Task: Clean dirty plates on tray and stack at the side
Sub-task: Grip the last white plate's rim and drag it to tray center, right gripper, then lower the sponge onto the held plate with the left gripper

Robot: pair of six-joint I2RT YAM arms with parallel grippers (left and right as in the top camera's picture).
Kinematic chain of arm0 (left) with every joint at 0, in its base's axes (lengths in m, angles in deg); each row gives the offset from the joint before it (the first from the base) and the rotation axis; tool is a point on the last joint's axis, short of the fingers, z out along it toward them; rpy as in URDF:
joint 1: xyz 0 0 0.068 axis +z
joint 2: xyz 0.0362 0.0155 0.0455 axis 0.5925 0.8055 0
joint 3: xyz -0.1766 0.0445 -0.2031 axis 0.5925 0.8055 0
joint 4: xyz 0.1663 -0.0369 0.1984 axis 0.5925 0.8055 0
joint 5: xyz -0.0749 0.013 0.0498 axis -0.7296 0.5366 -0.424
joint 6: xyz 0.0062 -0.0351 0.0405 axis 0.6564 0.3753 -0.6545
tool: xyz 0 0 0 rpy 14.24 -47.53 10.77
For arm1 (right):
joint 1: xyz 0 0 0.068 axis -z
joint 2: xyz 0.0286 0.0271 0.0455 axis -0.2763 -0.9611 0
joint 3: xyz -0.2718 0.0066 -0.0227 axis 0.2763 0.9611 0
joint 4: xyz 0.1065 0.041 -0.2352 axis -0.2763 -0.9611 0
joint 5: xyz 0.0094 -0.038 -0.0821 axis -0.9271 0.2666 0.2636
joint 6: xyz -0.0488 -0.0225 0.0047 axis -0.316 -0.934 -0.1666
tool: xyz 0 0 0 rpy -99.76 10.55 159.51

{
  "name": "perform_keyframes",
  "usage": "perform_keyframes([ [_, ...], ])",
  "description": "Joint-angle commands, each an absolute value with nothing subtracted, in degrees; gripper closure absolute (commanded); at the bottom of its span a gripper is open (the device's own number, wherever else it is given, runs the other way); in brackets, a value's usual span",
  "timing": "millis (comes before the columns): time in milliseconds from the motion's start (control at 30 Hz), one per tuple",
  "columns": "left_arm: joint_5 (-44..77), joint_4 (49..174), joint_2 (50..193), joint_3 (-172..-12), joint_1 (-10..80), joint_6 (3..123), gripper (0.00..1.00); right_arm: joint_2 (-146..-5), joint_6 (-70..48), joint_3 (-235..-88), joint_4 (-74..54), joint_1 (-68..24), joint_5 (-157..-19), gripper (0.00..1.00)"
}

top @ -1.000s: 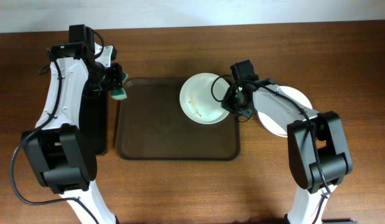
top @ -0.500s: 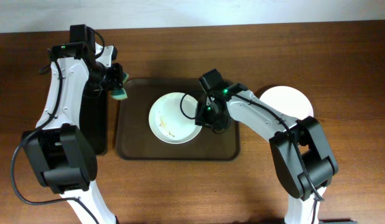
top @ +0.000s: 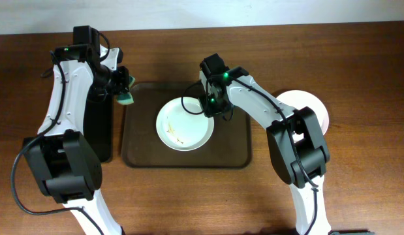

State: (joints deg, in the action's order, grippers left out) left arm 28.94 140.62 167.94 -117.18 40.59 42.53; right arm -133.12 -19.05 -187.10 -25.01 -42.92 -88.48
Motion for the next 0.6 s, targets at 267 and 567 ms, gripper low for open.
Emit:
perform_keyframes([
  [267, 28.5, 140.7, 167.7, -118.1, 40.5, 41.2, 1.00, -135.8, -19.9, -189.9, -25.0, -41.9, -91.0, 0.94],
  [567, 28.5, 141.3, 167.7, -118.1, 40.5, 41.2, 1.00, -135.8, 6.7, -191.5, -28.3, -42.2, -90.8, 0.96],
])
